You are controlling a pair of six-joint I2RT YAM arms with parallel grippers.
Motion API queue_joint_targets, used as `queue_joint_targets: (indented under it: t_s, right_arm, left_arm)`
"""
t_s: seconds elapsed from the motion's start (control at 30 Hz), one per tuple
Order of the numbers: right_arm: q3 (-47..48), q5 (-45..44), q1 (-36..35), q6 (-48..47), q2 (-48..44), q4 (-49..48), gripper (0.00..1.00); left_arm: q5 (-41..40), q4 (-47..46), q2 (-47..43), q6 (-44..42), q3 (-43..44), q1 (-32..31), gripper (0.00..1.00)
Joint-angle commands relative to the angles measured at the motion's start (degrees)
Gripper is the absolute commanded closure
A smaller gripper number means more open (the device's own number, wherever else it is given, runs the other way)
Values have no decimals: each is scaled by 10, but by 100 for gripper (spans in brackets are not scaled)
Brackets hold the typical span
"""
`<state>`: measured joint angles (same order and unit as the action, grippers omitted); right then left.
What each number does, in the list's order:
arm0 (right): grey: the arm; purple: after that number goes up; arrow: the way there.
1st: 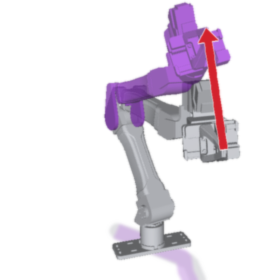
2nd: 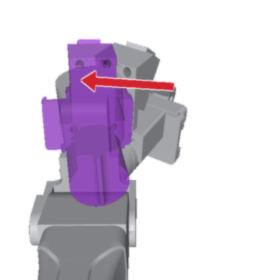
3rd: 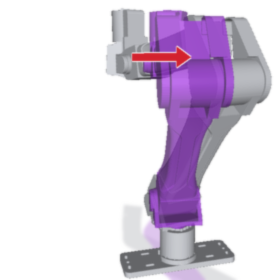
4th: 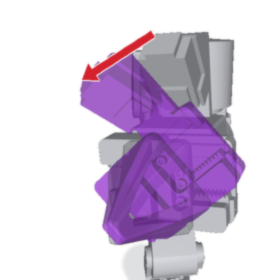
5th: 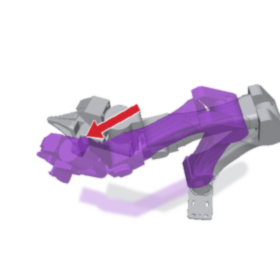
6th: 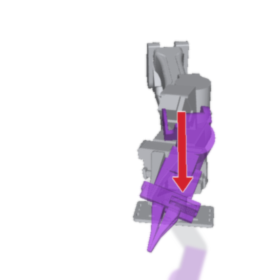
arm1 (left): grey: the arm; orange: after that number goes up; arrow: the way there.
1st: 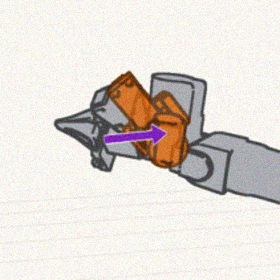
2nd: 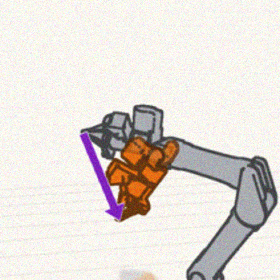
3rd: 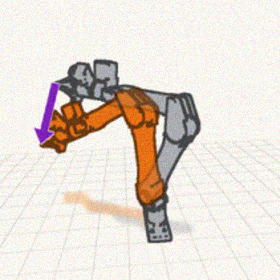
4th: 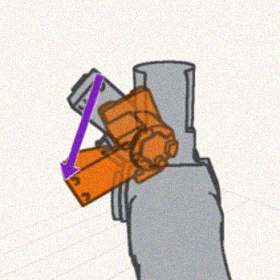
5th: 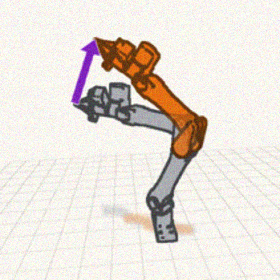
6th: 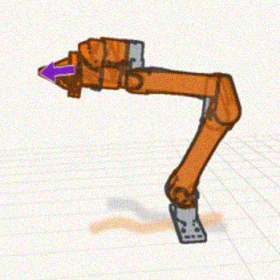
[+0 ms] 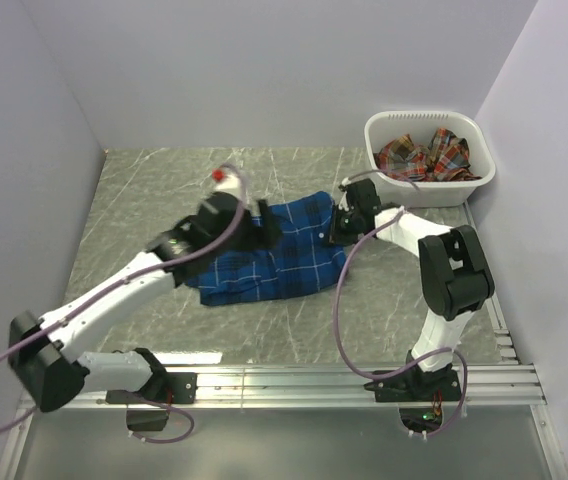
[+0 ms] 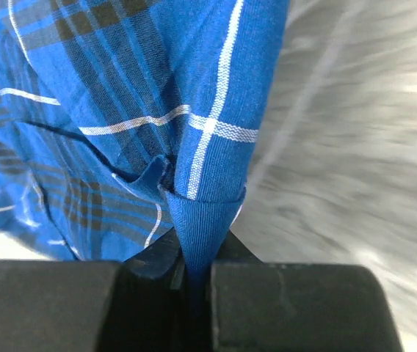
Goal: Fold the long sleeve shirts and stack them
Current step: Fold the shirt
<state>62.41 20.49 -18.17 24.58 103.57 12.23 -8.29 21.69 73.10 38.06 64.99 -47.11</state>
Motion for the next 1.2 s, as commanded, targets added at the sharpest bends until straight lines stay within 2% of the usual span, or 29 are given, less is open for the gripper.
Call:
queue_joint_targets:
  t_s: [0.0,0.17,0.37,0.47,0.6,0.93,1.17]
  right_arm:
    - [74,-107,4,-116,-44,175,100]
    - [154,-188,-11,-155,-46,275,100]
    - [246,-305,-56,-180,-28,342,100]
    - [283,-365,-81,-182,-10,372,100]
    - [318,-434,-116,-185,11,403,100]
    - [412,-597,-195,-166,82,490,100]
    - [494,-686,-253,-136,151,564,100]
  left_arm:
    - [16,32,-37,27,-55,86,19]
    - [61,7,-58,61,-144,212,24]
    - [116,-71,-23,123,-224,272,31]
    - [133,-116,-9,142,-247,282,34]
    - [135,-128,26,148,-247,288,37]
    - [162,-213,98,184,-275,288,51]
    - [180,-247,117,197,-283,288,74]
